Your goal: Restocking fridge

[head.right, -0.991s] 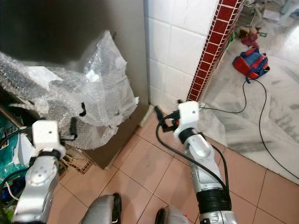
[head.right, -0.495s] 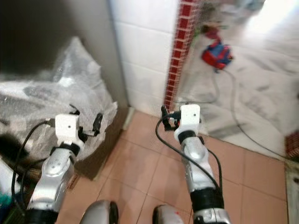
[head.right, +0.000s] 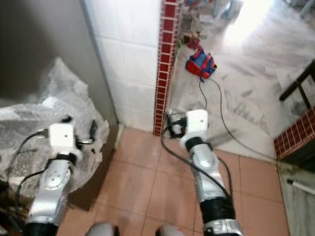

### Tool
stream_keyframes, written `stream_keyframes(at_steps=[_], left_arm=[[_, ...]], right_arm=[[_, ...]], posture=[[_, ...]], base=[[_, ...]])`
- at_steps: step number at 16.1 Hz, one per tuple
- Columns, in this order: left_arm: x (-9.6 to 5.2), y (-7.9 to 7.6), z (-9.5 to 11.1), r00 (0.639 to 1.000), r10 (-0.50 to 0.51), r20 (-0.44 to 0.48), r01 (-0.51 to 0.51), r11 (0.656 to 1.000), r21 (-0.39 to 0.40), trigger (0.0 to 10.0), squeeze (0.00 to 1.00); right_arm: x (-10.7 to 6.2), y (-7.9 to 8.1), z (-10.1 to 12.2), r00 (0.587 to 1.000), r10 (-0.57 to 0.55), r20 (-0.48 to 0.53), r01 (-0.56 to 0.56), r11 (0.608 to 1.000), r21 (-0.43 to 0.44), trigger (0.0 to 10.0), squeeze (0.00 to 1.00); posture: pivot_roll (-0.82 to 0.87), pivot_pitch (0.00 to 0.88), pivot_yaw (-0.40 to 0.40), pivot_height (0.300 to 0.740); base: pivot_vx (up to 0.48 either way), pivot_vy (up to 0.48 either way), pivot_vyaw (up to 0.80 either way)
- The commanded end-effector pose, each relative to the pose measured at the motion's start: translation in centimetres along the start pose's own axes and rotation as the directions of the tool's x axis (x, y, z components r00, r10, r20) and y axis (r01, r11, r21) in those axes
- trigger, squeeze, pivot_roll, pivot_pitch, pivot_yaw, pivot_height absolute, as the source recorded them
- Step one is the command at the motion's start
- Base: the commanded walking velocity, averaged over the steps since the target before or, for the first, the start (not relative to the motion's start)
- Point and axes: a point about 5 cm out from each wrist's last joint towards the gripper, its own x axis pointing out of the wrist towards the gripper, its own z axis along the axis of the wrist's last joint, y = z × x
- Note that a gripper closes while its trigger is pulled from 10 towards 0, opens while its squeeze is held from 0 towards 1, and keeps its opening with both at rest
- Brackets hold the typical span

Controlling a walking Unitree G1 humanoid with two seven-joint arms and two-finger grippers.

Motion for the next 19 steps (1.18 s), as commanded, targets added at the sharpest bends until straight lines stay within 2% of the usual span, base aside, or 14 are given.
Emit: stream_keyframes(at_steps=[1, 2, 3, 8, 11, 12, 15, 19], left_arm=[[-0.4, 1.9, -0.8, 0.993, 0.113, -0.032, -0.112, 0.993, 0.031, 10.0, 0.00], [-0.4, 2.4, -0.9, 0.989, 0.142, -0.033, -0.141, 0.989, 0.036, 10.0, 0.00], [-0.3, 3.8, -0.9, 0.980, 0.199, -0.028, -0.198, 0.979, 0.048, 10.0, 0.00], [0.1, 5.4, -0.6, 0.963, 0.270, -0.006, -0.269, 0.959, 0.085, 10.0, 0.00], [-0.4, 6.1, 0.0, 0.948, 0.318, 0.028, -0.319, 0.942, 0.104, 10.0, 0.00], [-1.2, 6.6, 0.5, 0.933, 0.355, 0.064, -0.360, 0.927, 0.100, 10.0, 0.00], [-3.3, 4.9, -0.3, 0.970, 0.243, 0.029, -0.244, 0.967, 0.076, 10.0, 0.00], [-3.1, 4.7, -0.3, 0.968, 0.251, 0.009, -0.251, 0.966, 0.063, 10.0, 0.00]], right_arm=[[-0.3, 0.9, -0.3, 0.997, 0.082, -0.012, -0.082, 0.996, 0.035, 10.0, 0.00], [-0.4, 1.0, -0.4, 0.995, 0.099, -0.018, -0.098, 0.994, 0.042, 10.0, 0.00], [-0.7, 1.1, -0.7, 0.991, 0.133, -0.035, -0.131, 0.990, 0.046, 10.0, 0.00], [-0.6, 1.1, -0.8, 0.984, 0.171, -0.047, -0.169, 0.985, 0.045, 10.0, 0.00], [-0.6, 0.9, -0.8, 0.984, 0.171, -0.048, -0.169, 0.985, 0.041, 10.0, 0.00], [-0.6, 0.7, -0.7, 0.984, 0.171, -0.046, -0.170, 0.985, 0.031, 10.0, 0.00], [-0.8, 0.8, -1.0, 0.984, 0.167, -0.053, -0.166, 0.986, 0.035, 10.0, 0.00], [-0.7, 1.0, -1.0, 0.983, 0.173, -0.054, -0.172, 0.985, 0.030, 10.0, 0.00]], posture=[[0.04, 0.030, -0.014, 0.740], [0.04, 0.025, -0.017, 0.740], [0.05, 0.017, -0.020, 0.740], [0.06, 0.000, -0.018, 0.740], [0.07, 0.000, -0.021, 0.740], [0.08, 0.000, -0.025, 0.740], [0.11, 0.011, -0.036, 0.740], [0.10, 0.024, -0.036, 0.740]], base=[[0.000, 0.000, 0.00], [0.000, 0.000, 0.00], [0.000, 0.000, 0.00], [0.000, 0.000, 0.00], [0.000, 0.000, 0.00], [0.000, 0.000, 0.00], [0.000, 0.000, 0.00], [-0.067, 0.000, 0.00]])
